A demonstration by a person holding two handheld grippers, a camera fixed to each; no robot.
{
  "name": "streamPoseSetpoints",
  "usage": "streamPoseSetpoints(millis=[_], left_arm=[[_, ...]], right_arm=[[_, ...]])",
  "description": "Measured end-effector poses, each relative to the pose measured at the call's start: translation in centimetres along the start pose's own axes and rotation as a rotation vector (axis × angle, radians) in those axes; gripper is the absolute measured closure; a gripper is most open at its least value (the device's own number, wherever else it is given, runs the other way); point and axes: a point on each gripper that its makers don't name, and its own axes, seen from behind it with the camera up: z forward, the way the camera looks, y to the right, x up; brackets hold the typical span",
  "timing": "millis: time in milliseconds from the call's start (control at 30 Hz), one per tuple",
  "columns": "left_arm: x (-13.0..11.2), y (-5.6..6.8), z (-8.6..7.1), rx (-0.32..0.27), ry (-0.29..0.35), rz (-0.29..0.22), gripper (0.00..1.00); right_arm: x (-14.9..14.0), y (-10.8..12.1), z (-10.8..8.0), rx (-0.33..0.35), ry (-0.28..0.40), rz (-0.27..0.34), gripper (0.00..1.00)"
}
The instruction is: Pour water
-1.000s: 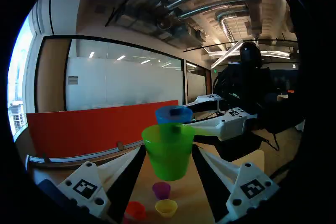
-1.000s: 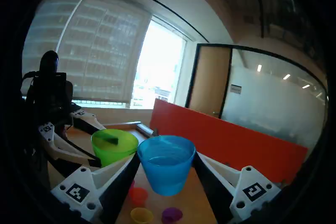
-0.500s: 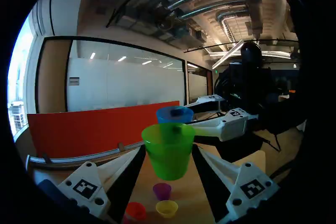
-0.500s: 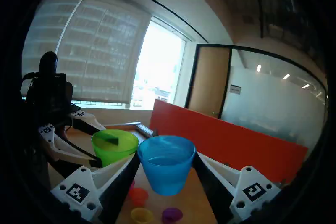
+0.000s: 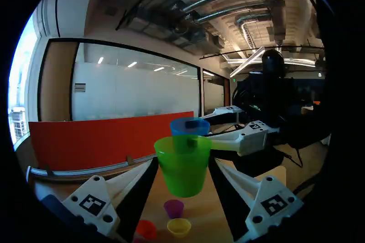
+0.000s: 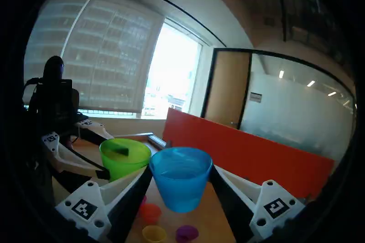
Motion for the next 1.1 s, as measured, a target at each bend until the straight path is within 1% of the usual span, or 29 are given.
streamPoseSetpoints(millis=[467,767,1100], left_arm=[[0.01,0.25,-0.21,-0.008,-0.003,0.004,0.2],[0.0,0.07,-0.27,-0.005,-0.004,0.006,0.21],[0.07,0.14,-0.31,-0.007,-0.006,0.01,0.21]], right_arm=[[-0.22,0.03,-0.14,-0.002,-0.003,0.007,0.09],[-0.24,0.31,-0.17,-0.011,-0.004,0.009,0.09],[-0.07,0.49,-0.34,-0.012,-0.001,0.004,0.09]])
